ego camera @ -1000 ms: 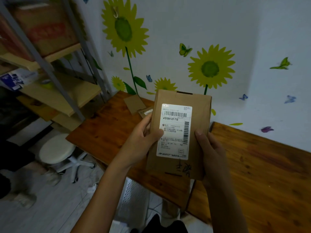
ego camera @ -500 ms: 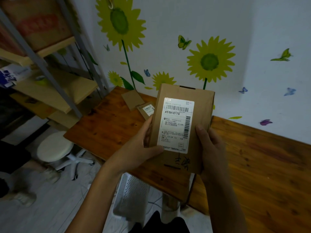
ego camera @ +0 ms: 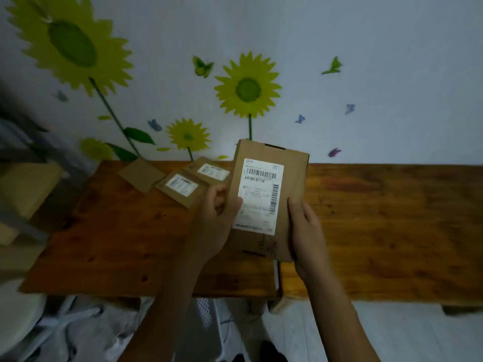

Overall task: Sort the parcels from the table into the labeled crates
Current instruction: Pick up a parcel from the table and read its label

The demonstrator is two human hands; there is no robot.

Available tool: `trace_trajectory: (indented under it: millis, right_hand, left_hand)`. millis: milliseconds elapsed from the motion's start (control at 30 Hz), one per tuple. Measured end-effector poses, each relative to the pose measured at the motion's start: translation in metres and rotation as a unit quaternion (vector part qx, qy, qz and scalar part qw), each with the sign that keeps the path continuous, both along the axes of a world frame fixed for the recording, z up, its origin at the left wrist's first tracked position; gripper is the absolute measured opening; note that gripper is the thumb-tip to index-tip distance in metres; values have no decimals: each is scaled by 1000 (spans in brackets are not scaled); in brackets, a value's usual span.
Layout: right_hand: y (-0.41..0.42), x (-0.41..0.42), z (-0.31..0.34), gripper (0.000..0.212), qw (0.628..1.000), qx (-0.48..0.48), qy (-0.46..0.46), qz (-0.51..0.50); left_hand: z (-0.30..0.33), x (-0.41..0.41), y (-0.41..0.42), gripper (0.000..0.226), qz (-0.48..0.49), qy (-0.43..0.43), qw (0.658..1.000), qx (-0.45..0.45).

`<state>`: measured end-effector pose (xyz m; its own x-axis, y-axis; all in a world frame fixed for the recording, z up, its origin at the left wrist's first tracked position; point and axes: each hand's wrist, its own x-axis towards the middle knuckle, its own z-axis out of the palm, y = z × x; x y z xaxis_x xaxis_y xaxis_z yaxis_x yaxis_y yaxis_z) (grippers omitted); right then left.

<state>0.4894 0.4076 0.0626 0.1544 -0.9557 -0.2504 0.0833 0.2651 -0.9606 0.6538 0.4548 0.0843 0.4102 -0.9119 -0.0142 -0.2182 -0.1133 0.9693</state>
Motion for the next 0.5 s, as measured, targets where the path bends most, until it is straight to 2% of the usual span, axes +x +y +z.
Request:
trace_trajectory:
  millis: [100,200,300,400,500]
  right_hand:
    - [-5,-22,1,34,996,-17,45,-70]
    - [-11,-74,6,33,983,-34,82,-159]
    - [-14,-140,14,37,957,-53,130,-254]
    - [-12,-208,18,48,931,-51,162,-324]
    - [-3,-297,18,54,897,-50,183,-400]
  left_hand:
    - [3,-19,-40,12,-51,1,999,-3]
    - [5,-73,-77,20,-173,9,985,14]
    - [12,-149,-101,27,-291,3,957,-6]
    - [18,-226,-115,30,-366,0,930,-19]
    - [23,-322,-127,36,-438,-40,897,-27]
